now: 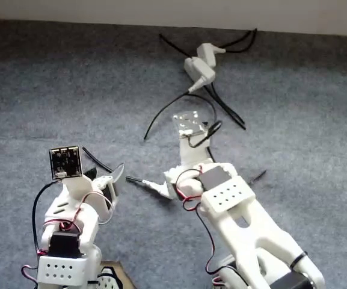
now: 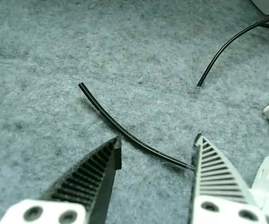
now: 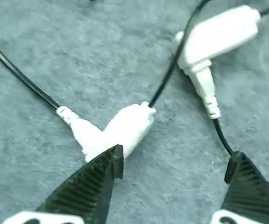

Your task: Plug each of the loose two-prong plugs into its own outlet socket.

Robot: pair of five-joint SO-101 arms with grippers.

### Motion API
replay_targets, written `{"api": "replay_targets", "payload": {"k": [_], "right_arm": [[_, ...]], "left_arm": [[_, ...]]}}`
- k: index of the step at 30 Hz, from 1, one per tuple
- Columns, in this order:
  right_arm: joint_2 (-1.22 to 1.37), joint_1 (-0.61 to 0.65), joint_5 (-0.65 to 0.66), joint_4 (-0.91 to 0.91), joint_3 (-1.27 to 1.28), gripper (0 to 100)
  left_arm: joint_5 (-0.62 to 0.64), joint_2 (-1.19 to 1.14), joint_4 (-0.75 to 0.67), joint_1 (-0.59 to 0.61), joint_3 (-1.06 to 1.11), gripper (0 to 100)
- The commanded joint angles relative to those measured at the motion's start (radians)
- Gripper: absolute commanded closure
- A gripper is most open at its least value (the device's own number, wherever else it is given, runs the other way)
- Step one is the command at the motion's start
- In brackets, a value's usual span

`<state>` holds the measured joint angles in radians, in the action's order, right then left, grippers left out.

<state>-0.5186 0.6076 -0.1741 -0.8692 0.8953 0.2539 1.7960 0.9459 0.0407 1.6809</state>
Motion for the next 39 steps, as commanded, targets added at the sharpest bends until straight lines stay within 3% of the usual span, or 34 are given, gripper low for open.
{"api": "replay_targets", "payload": {"k": [1, 7, 14, 16, 22, 31, 39], "right_arm": [[0.028, 0.113, -0.074, 0.042, -0.097, 65.6], [0.219, 0.133, -0.175, 0.2, -0.111, 65.6], [0.404, 0.09, -0.269, 0.248, -0.145, 66.0], [0.414, 0.068, -0.269, 0.249, -0.159, 70.5], [0.412, 0.025, -0.264, 0.249, -0.17, 96.7], [0.41, -0.096, -0.262, 0.246, -0.308, 97.5], [0.529, -0.182, -0.014, 0.249, -0.739, 97.5]], "left_arm": [[0.006, 0.001, 0.003, 0.002, 0.015, 75], [0.006, 0.001, 0.003, 0.002, 0.015, 75], [0.006, 0.001, 0.003, 0.002, 0.015, 75], [0.006, 0.001, 0.003, 0.002, 0.015, 75], [0.006, 0.001, 0.003, 0.002, 0.015, 75], [0.005, 0.001, 0.003, 0.002, 0.015, 75], [0.003, 0.001, 0.005, 0.002, 0.015, 75]]}}
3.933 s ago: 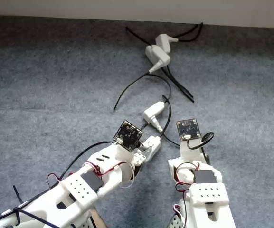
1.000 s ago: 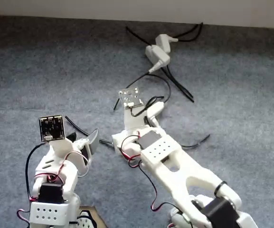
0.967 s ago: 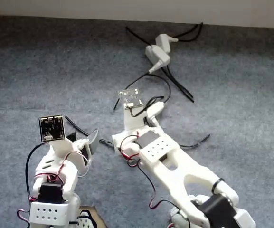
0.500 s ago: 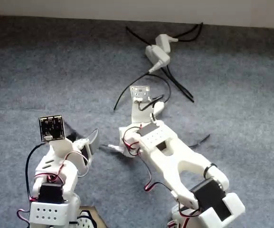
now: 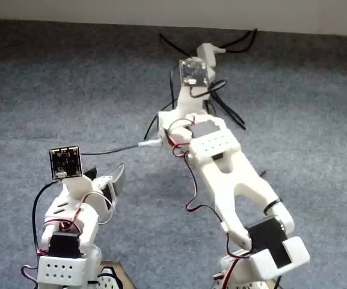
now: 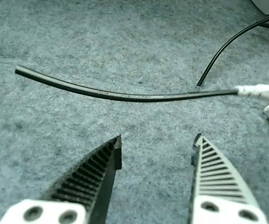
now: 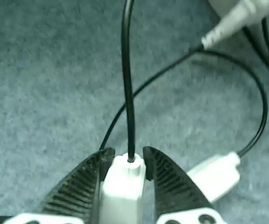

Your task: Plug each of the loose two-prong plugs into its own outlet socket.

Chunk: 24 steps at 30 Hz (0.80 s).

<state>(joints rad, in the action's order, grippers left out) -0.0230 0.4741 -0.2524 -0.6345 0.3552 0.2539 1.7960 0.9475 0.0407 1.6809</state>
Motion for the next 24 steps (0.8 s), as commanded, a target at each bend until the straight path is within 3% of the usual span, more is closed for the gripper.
{"api": "replay_targets", "payload": {"k": [1, 6, 13, 16, 19, 24], "right_arm": [[0.076, -0.067, 0.064, 0.013, -0.268, 97.4], [0.378, -0.127, 0.064, 0.002, -0.661, 91.0], [0.774, -0.188, 0.068, -0.182, -1.267, 88.6], [0.908, -0.208, 0.066, -0.263, -1.489, 79.5], [0.992, -0.208, 0.068, -0.375, -1.692, 70.7], [1.029, -0.208, 0.078, -0.564, -1.991, 70.2]], "left_arm": [[0.003, 0.001, 0.003, 0.002, 0.015, 75], [0.003, 0.001, 0.003, 0.002, 0.015, 75], [0.003, 0.001, 0.003, 0.002, 0.015, 75], [0.003, 0.001, 0.003, 0.002, 0.015, 75], [0.003, 0.001, 0.002, 0.002, 0.015, 75], [0.002, 0.001, 0.005, -0.042, 0.015, 75]]}}
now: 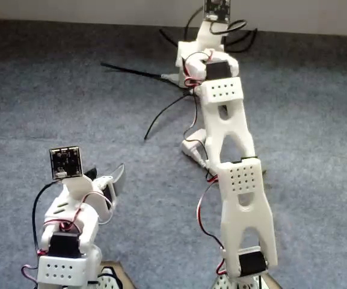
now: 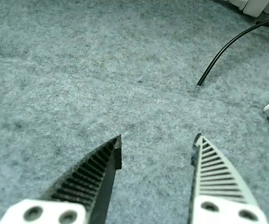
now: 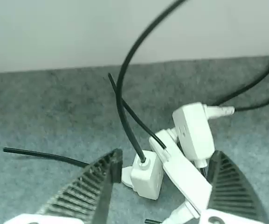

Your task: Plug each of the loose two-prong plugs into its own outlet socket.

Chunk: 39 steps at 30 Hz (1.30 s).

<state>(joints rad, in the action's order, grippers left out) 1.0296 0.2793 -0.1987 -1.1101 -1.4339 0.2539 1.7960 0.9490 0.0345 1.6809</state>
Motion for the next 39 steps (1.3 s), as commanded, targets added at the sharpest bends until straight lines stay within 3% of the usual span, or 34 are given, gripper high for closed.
{"api": "replay_targets", "payload": {"k": [1, 6, 12, 17, 22, 27, 31, 34, 39], "right_arm": [[-0.024, -0.013, 0.046, -0.128, -0.252, 70.2], [-0.082, -0.065, 0.189, -0.357, -0.34, 70.2], [-0.202, -0.174, 0.207, -0.664, -0.315, 70.2], [-0.226, -0.216, 0.196, -0.657, -0.09, 70.2], [-0.239, -0.136, -0.005, -0.657, 0.157, 70.2], [-0.239, 0.001, -0.097, -0.657, 0.242, 70.5], [-0.237, 0.031, -0.206, -0.657, 0.268, 81.4], [-0.239, 0.033, -0.249, -0.656, 0.337, 87.0], [-0.228, 0.036, -0.261, -0.653, 0.418, 87.1]], "left_arm": [[0.002, 0.001, 0.002, -0.038, 0.015, 75], [0.002, 0.001, 0.0, -0.035, 0.015, 75], [0.002, 0.001, 0.002, -0.039, 0.015, 75], [0.002, 0.001, 0.002, -0.039, 0.015, 75], [0.002, 0.001, 0.002, -0.039, 0.015, 75], [0.002, 0.001, 0.002, -0.039, 0.015, 75], [0.002, 0.001, 0.002, -0.039, 0.015, 75], [0.002, 0.001, 0.0, -0.039, 0.015, 75], [0.002, 0.001, 0.0, -0.039, 0.015, 75]]}}
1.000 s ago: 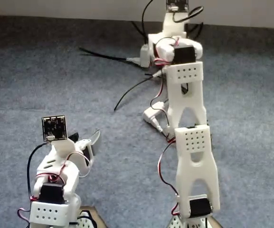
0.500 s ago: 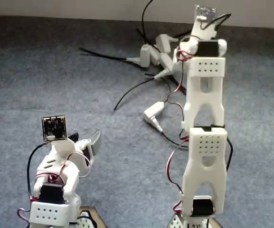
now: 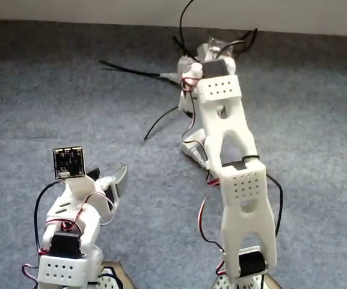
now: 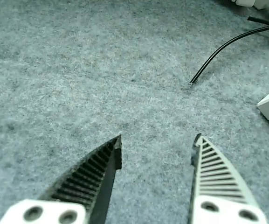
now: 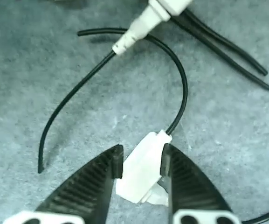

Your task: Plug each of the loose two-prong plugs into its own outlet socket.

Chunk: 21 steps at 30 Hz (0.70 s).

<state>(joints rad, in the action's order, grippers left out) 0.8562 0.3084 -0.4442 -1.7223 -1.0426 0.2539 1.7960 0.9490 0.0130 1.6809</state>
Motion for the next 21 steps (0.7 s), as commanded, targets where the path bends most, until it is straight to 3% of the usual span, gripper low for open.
{"api": "replay_targets", "payload": {"k": [1, 10, 21], "right_arm": [[-0.054, 0.005, -0.015, -0.036, 0.044, 87.1], [-0.021, 0.001, -0.015, 0.047, 0.196, 87.1], [0.056, 0.002, -0.014, 0.088, 0.183, 90.9]], "left_arm": [[0.002, 0.001, 0.0, -0.018, 0.015, 75], [0.002, 0.001, 0.0, -0.018, 0.015, 75], [0.002, 0.001, 0.002, -0.018, 0.015, 75]]}}
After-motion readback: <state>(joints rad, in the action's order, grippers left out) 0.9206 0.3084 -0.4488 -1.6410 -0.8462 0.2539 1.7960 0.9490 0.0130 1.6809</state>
